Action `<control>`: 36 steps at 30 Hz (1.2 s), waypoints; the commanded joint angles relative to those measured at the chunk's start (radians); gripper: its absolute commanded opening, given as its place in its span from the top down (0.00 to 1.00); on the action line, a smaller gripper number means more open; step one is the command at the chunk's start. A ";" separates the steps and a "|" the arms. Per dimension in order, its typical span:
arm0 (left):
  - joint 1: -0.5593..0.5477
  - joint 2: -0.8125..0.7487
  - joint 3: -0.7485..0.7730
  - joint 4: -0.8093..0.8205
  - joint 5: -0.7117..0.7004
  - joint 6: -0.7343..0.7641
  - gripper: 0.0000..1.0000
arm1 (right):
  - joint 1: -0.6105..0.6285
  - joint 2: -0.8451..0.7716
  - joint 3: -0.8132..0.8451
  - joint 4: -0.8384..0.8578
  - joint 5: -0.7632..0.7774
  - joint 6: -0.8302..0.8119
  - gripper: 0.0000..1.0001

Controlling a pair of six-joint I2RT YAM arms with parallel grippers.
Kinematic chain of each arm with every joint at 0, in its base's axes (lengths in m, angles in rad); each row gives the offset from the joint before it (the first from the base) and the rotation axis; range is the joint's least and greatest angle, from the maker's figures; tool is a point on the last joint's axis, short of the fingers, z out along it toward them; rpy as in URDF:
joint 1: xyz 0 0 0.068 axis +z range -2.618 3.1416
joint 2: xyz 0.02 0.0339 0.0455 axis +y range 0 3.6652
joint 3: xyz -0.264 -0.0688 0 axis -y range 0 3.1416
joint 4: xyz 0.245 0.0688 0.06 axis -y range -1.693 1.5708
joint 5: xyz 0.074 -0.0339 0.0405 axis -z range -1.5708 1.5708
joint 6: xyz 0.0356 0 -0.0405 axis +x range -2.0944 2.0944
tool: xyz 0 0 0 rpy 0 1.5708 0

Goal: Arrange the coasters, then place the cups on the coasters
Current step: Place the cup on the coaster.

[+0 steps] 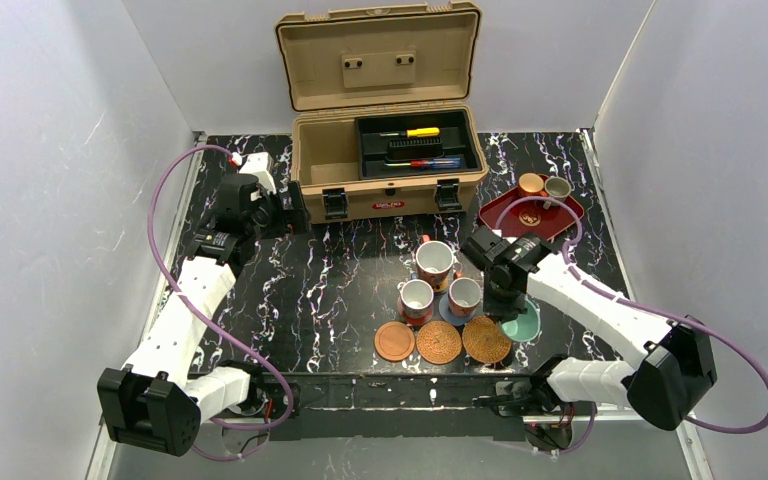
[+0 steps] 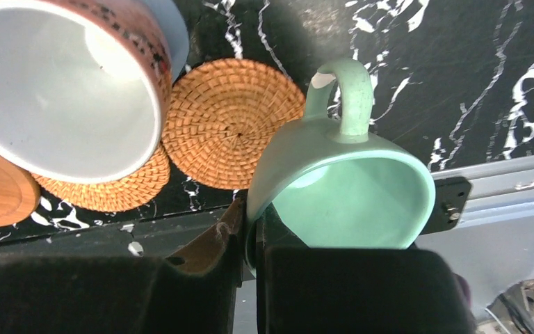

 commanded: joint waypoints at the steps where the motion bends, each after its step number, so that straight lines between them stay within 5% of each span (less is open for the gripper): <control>1: -0.006 -0.017 0.006 -0.010 -0.008 0.005 0.01 | 0.044 -0.046 -0.027 0.046 -0.040 0.111 0.99; 36: -0.006 -0.009 0.005 -0.009 -0.001 0.002 0.01 | 0.131 0.042 -0.124 0.164 -0.026 0.221 0.99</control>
